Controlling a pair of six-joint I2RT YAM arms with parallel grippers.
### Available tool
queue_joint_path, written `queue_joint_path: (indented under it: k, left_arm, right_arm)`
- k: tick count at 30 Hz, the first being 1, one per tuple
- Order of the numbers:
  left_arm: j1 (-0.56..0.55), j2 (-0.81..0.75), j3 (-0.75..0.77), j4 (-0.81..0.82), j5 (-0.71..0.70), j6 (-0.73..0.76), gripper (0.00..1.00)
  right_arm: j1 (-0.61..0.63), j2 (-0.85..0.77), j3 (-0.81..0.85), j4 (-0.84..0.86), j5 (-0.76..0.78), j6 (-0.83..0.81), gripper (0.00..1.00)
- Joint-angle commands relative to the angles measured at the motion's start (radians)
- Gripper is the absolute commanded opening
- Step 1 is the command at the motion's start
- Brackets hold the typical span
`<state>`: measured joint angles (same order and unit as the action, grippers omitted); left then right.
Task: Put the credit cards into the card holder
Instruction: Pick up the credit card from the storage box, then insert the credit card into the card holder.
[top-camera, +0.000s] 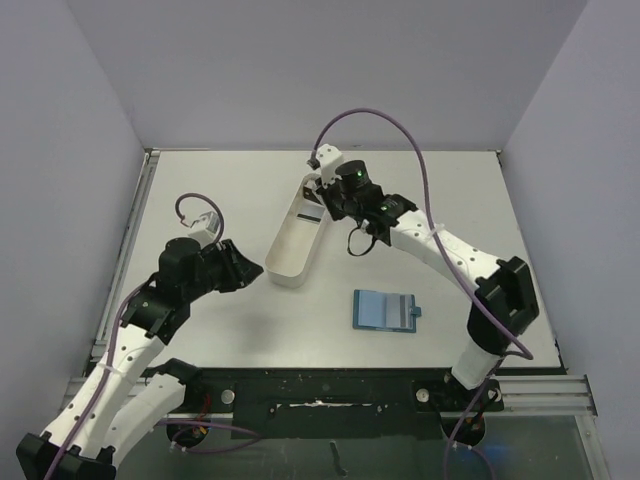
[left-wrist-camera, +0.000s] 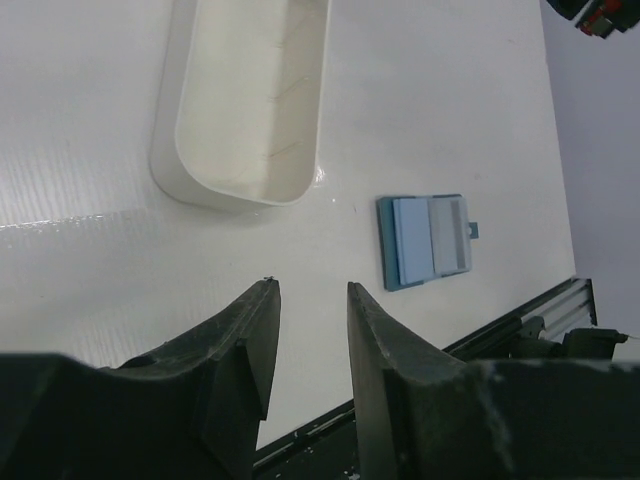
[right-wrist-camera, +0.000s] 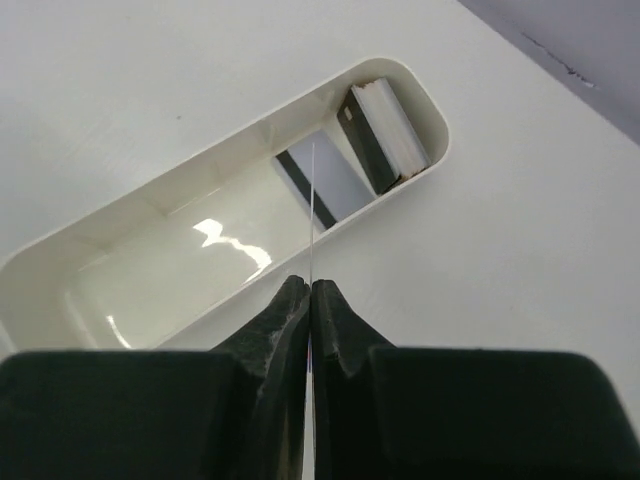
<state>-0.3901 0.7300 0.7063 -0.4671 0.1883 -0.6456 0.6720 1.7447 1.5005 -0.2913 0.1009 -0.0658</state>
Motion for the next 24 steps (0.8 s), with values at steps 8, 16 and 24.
queue_joint_path:
  k: [8, 16, 24]
  left_arm:
    - [-0.161, 0.137, -0.004, 0.209, 0.000, -0.089, 0.15]
    - [-0.386, 0.304, 0.023, 0.310, -0.129, -0.134, 0.15]
    - [-0.501, 0.502, 0.084, 0.397, -0.170, -0.159, 0.10]
  right_arm:
    - [0.087, -0.374, -0.298, -0.106, 0.134, 0.603, 0.00]
    - [0.071, -0.585, -0.508, -0.158, 0.168, 0.780, 0.00]
    - [0.024, -0.707, -0.665, -0.223, 0.135, 0.866, 0.00]
